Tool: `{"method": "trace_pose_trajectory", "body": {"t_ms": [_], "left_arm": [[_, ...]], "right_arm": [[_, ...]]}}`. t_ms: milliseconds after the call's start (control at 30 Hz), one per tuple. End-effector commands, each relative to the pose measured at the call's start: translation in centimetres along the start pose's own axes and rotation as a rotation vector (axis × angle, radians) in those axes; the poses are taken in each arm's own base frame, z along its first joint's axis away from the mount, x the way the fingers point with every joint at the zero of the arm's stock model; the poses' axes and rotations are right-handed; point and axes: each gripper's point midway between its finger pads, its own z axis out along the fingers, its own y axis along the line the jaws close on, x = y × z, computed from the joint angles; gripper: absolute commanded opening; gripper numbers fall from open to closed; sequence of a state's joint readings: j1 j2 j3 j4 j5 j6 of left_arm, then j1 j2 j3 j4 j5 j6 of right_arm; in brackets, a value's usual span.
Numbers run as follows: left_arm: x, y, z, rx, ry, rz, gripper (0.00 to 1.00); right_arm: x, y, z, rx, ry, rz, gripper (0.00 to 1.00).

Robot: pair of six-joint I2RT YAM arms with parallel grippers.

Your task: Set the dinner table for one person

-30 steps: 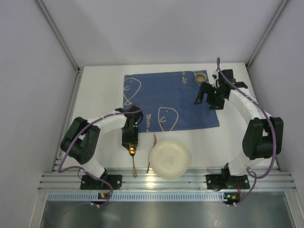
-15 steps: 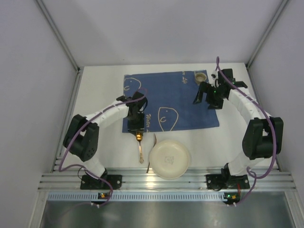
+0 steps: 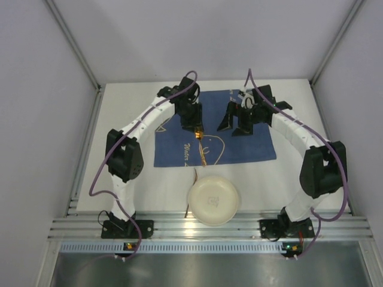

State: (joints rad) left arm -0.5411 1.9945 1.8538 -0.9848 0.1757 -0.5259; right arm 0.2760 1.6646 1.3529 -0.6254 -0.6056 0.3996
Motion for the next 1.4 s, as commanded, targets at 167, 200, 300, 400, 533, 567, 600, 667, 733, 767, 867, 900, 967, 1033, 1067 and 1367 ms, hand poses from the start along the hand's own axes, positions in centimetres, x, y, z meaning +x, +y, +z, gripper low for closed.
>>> {"method": "trace_pose_trajectory", "body": {"t_ms": [167, 200, 300, 400, 533, 567, 600, 667, 733, 767, 867, 900, 967, 1033, 1067, 1367], "left_arm": [[-5.0, -5.9, -2.2, 0.236, -0.070, -0.035, 0.00], [-5.2, -6.2, -2.3, 0.253, -0.076, -0.036, 0.00], [-5.7, -7.4, -2.7, 0.314, -0.081, -0.048, 0.00], [-6.1, -8.1, -2.8, 0.347, -0.089, -0.062, 0.00], [-6.4, -8.8, -3.0, 0.377, -0.094, -0.074, 0.00], [-6.4, -8.9, -3.0, 0.383, -0.093, -0.078, 0.00], [-6.5, -9.0, -3.1, 0.389, -0.097, -0.075, 0.00], [-6.5, -9.0, -3.0, 0.388, -0.097, -0.077, 0.00], [-6.4, -8.9, -2.8, 0.383, -0.091, -0.077, 0.00], [-6.4, -8.7, -2.7, 0.378, -0.090, -0.074, 0.00], [-5.9, -8.0, -2.2, 0.346, -0.078, -0.070, 0.14], [-5.9, -7.3, -1.7, 0.311, -0.083, -0.075, 0.24], [-5.5, -6.0, -1.7, 0.246, -0.081, -0.085, 0.50], [-5.7, -3.2, -1.6, 0.156, -0.097, -0.127, 0.98], [-4.7, -1.3, -0.8, 0.115, -0.065, -0.160, 0.98], [-3.3, 10.7, -3.6, 0.009, -0.091, -0.303, 0.98]], "right_arm": [[0.3, 4.4, 2.7, -0.129, 0.007, -0.076, 0.80], [0.3, 4.4, 2.9, -0.125, 0.009, -0.076, 0.74], [0.8, 4.8, 3.4, -0.124, 0.023, -0.091, 0.63], [0.9, 5.1, 3.8, -0.127, 0.031, -0.102, 0.54], [1.0, 4.8, 4.1, -0.118, 0.036, -0.100, 0.41], [1.0, 4.9, 4.1, -0.119, 0.036, -0.102, 0.37], [1.0, 4.8, 4.1, -0.119, 0.034, -0.105, 0.27], [0.9, 4.8, 4.1, -0.112, 0.030, -0.108, 0.15], [0.8, 4.8, 4.0, -0.108, 0.024, -0.112, 0.00], [0.7, 4.8, 4.0, -0.107, 0.020, -0.117, 0.00], [0.7, 4.6, 3.9, -0.097, 0.016, -0.119, 0.00], [0.7, 4.4, 4.0, -0.094, 0.017, -0.115, 0.00], [0.4, 3.8, 4.0, -0.079, 0.013, -0.108, 0.00], [-0.1, 2.3, 3.7, -0.030, -0.001, -0.112, 0.00], [-0.4, 1.6, 3.5, -0.005, -0.007, -0.131, 0.00], [-2.8, -6.0, 4.4, 0.181, 0.024, -0.082, 0.00]]}}
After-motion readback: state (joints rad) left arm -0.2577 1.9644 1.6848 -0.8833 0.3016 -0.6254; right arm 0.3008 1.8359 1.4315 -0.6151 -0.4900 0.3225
